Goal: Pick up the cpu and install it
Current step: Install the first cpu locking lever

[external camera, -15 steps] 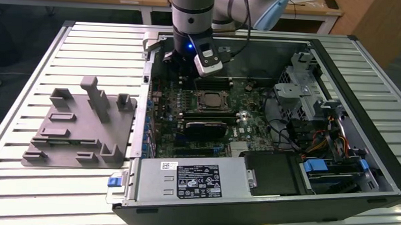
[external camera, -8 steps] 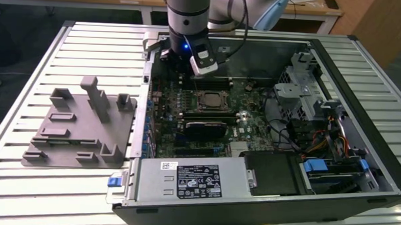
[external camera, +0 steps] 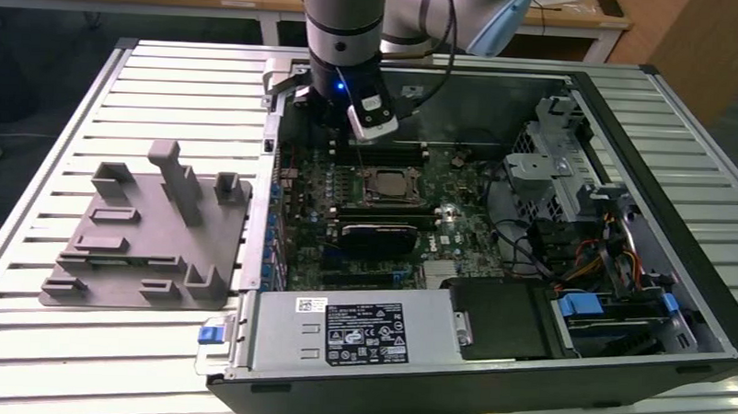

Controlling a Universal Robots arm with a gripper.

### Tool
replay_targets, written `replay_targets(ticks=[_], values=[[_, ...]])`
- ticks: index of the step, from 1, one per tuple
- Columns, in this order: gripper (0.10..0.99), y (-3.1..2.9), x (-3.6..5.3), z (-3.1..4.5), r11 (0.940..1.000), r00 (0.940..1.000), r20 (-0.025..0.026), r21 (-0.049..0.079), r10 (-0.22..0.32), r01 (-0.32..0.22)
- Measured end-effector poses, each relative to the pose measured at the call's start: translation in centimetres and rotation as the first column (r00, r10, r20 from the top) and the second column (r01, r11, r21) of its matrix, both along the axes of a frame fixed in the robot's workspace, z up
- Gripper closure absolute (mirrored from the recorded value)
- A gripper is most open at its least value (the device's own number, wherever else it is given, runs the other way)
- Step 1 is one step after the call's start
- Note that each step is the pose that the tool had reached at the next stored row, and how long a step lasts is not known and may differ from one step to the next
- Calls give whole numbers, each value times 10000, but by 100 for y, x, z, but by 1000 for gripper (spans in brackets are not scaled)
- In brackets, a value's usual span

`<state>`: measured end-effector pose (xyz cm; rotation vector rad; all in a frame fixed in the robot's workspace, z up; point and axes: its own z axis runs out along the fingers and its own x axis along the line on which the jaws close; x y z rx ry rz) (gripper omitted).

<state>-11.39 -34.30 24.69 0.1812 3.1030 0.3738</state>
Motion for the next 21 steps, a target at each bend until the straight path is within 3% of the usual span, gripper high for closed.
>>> replay_targets(ticks=[4,8,21], values=[[980,-1,11,0,10000,10000,1,6,3,-3],[980,-1,83,0,10000,10000,-6,6,2,-2],[980,-2,513,0,10000,9999,-108,6,1,-1]])
